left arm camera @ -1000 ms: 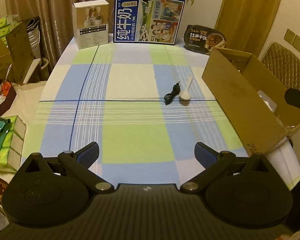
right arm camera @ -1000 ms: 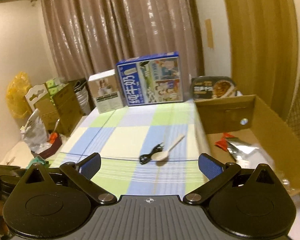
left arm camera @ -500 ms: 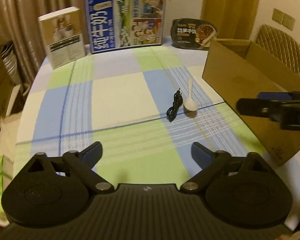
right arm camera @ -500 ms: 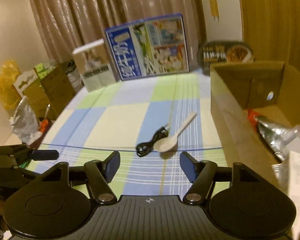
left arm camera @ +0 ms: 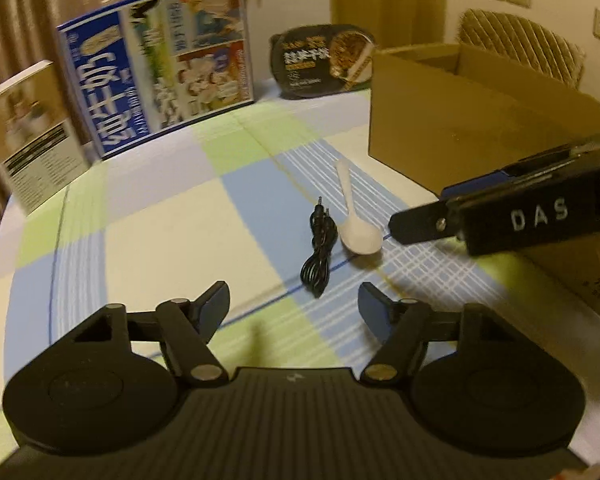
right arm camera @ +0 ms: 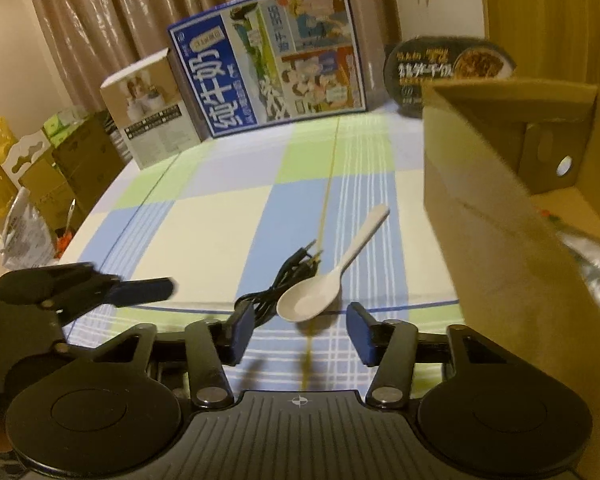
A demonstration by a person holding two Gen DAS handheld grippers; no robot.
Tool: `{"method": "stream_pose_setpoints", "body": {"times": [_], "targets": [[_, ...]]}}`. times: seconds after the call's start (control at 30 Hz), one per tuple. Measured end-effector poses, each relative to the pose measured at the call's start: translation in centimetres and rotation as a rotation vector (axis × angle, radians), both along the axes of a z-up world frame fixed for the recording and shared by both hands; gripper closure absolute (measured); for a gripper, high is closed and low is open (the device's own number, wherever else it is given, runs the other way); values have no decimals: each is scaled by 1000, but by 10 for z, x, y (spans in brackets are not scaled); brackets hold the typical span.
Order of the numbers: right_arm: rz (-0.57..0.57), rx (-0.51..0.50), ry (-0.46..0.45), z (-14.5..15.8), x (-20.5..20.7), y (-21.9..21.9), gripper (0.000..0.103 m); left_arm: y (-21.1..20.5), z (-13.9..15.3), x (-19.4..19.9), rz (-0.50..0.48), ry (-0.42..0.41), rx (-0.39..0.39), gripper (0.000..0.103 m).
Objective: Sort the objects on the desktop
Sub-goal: 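Move both grippers back toward the black cable and white spoon on the table, then close the right gripper on the white plastic spoon while the left gripper grasps the black cable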
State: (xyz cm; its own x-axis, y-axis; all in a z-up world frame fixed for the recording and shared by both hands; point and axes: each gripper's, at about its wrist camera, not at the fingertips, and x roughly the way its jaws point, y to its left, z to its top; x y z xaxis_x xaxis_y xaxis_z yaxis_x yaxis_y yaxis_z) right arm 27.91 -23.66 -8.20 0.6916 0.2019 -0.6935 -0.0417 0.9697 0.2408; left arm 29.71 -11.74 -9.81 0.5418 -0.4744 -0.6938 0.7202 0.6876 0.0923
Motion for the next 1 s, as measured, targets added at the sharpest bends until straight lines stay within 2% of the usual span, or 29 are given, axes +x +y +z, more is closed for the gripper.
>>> {"method": "stream_pose_setpoints", "body": {"times": [0.1,0.27,0.33,0.57,0.63,0.73,1.0], "targets": [[0,-10,1,-4,8,1,57,-13,-10,6,-44,-12,29,54],[-18,-3,8,-6,18,-3,58,-21,-24,17,-67,-13,30,54],[-26,-1,22,-10,21,-5,58,-23,-27,21,-82,-8,22,61],[-31,-7,44,-16,26,-7,58,-35,-35,32,-103,29,19,70],[-29,-10,42,-17,28,-6,58,-38,-38,32,-104,39,23,82],[-20,-13,44,-20,31,-3,58,-37,-37,33,-103,39,35,89],[-38,3,55,-27,41,1,59,-16,-25,33,60,37,62,92]]}}
